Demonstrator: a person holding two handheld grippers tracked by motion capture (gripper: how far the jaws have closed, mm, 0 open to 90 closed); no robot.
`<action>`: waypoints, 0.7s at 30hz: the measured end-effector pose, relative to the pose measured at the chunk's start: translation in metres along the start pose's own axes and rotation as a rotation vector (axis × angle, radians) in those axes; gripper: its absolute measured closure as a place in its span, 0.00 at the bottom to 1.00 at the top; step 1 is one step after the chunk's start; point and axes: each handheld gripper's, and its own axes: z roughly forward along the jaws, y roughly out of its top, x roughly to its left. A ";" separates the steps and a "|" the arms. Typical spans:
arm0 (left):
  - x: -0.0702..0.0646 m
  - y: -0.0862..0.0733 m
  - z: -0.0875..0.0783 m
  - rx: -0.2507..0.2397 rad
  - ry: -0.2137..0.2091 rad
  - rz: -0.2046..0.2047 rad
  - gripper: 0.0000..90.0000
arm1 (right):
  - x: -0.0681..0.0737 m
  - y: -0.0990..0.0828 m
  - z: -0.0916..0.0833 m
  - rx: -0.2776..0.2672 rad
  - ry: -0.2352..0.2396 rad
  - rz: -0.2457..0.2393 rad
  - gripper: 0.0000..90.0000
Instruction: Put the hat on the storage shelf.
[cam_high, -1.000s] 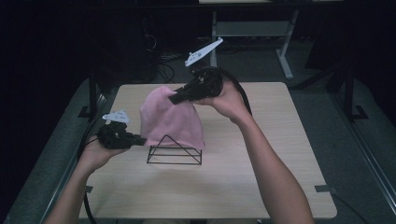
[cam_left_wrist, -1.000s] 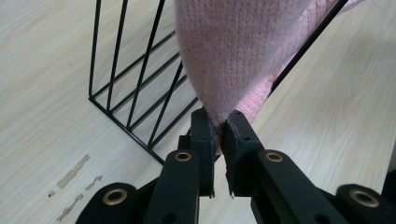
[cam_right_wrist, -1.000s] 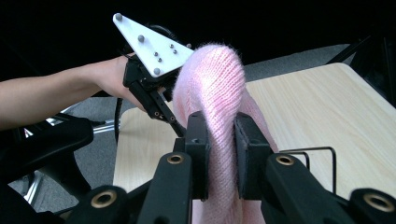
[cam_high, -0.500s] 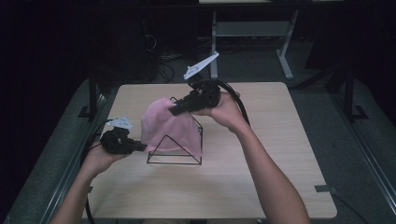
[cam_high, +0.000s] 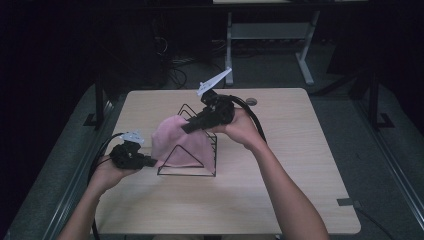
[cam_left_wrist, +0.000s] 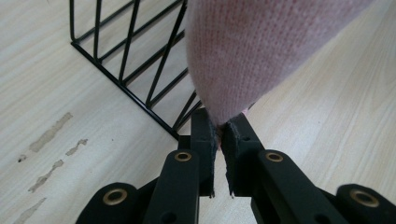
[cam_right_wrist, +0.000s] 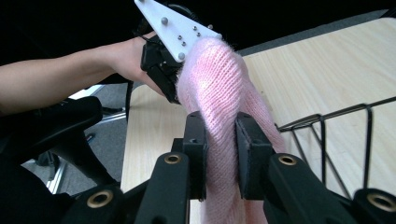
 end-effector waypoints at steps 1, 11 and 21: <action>0.000 0.000 0.001 0.005 0.003 0.004 0.92 | 0.000 -0.001 0.001 0.000 0.002 0.002 0.84; 0.001 0.000 0.009 0.052 0.026 0.023 0.92 | -0.002 -0.013 0.008 0.005 0.025 0.031 0.82; 0.002 0.001 0.018 0.115 0.044 0.041 0.92 | -0.001 -0.024 0.015 0.015 0.054 0.049 0.78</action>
